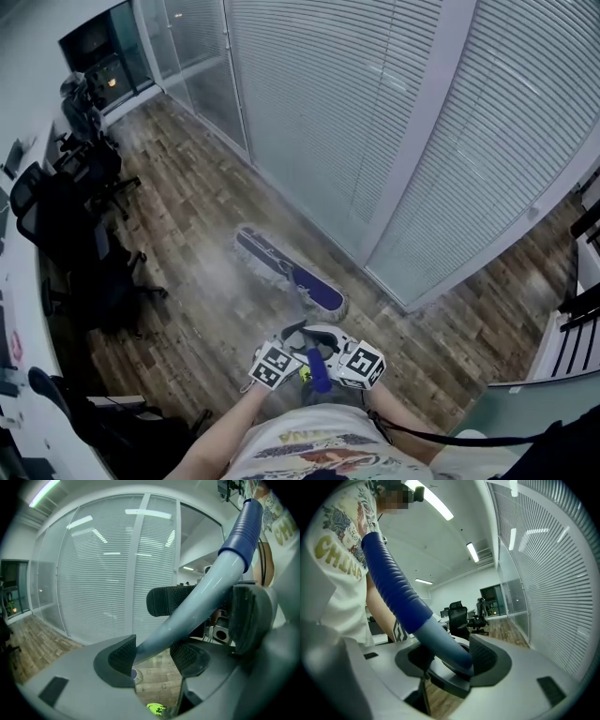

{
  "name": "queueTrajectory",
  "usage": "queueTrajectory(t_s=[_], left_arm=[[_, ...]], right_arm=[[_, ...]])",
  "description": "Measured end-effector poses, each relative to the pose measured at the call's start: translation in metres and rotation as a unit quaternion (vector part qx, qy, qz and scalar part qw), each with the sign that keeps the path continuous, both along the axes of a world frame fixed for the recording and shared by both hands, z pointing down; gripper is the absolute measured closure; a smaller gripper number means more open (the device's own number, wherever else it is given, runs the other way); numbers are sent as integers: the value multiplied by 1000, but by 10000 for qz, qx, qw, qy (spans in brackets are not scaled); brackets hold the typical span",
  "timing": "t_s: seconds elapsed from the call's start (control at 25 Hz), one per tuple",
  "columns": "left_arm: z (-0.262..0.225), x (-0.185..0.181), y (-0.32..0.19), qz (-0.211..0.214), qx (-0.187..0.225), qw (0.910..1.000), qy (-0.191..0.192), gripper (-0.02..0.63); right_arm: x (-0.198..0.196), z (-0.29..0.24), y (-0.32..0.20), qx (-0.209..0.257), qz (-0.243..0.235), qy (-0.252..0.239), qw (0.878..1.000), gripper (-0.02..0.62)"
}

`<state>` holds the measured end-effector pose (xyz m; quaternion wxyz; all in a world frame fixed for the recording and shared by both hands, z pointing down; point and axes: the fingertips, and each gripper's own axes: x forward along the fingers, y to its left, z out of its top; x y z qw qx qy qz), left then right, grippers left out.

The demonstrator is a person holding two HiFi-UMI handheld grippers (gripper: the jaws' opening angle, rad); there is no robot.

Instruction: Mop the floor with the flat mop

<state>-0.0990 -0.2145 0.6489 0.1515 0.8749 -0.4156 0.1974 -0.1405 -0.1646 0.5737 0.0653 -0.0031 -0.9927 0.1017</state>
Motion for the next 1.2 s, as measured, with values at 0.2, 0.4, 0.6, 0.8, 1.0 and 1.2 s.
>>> queueTrajectory(t_s=[0.2, 0.4, 0.6, 0.8, 1.0, 1.2], left_arm=[[5, -11, -72, -181, -3, 9998, -23, 405], [15, -20, -129, -259, -20, 9996, -100, 402], [20, -37, -163, -306, -79, 9994, -134, 400], [14, -39, -184, -333, -108, 9993, -103, 399], [13, -33, -193, -336, -185, 9992, -99, 394], [15, -33, -191, -423, -185, 9989, -35, 393]], right_arm=[[-9, 5, -71, -15, -140, -28, 9999, 388], [-15, 15, -127, 8, -181, -53, 9998, 388], [-30, 19, -161, -13, -181, -70, 9998, 388], [-33, 14, -183, -45, -174, -92, 9998, 388], [-25, 10, -195, -206, 60, -262, 9994, 388], [-24, 12, -192, -200, 72, -272, 9994, 388]])
